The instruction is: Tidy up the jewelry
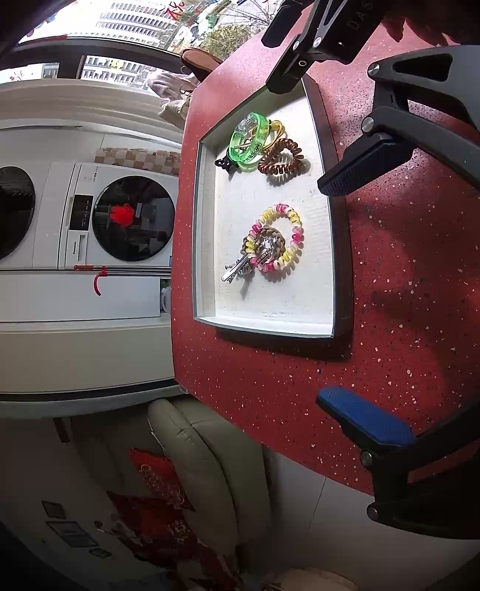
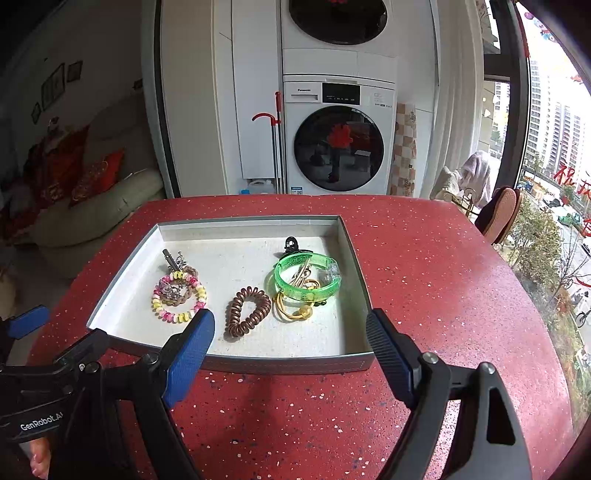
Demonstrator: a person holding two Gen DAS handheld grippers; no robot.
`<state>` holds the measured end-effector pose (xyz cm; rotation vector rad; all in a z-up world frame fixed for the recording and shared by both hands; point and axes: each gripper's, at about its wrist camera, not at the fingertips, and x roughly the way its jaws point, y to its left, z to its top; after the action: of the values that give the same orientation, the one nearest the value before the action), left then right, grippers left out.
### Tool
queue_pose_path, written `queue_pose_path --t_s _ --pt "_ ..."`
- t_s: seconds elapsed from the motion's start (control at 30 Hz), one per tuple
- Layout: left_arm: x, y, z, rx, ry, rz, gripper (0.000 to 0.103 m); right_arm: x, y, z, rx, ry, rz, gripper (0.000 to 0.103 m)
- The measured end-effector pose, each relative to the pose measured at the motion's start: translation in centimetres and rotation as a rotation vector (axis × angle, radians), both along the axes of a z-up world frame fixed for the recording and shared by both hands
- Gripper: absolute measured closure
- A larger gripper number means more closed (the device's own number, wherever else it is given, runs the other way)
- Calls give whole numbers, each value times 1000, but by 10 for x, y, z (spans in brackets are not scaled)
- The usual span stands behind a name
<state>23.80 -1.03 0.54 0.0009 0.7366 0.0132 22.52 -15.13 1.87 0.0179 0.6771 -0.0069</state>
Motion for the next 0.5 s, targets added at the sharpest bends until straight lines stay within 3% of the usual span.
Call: queue_pose_path --t_s 0.5 --pt "-19 -6 3 15 -19 -2 0 -18 -5 3 -7 -15 -12 17"
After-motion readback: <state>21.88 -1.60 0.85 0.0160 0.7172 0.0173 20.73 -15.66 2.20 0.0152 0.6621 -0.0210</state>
